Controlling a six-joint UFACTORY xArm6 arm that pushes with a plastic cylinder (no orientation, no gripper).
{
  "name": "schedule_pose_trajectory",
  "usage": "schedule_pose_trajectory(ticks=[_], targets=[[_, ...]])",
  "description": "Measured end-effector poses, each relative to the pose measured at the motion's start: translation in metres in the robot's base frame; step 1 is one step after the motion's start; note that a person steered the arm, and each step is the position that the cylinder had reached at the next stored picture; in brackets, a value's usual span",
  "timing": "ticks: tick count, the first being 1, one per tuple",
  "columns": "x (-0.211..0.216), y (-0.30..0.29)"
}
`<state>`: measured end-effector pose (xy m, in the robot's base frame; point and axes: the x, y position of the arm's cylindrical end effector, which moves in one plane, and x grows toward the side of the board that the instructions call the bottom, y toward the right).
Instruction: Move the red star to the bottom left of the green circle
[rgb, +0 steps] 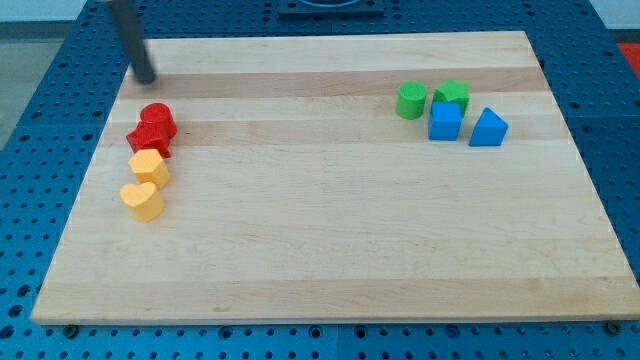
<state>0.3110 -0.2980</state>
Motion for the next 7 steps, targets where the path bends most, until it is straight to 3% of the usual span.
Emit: schedule_pose_trajectory(ticks=[1, 3, 4, 5, 6, 7], targets=[[0.064, 0.016], [0.131, 0.141], [0.176, 0.148], [0.204, 0.194], [0.175, 0.247], [0.131, 0.260]])
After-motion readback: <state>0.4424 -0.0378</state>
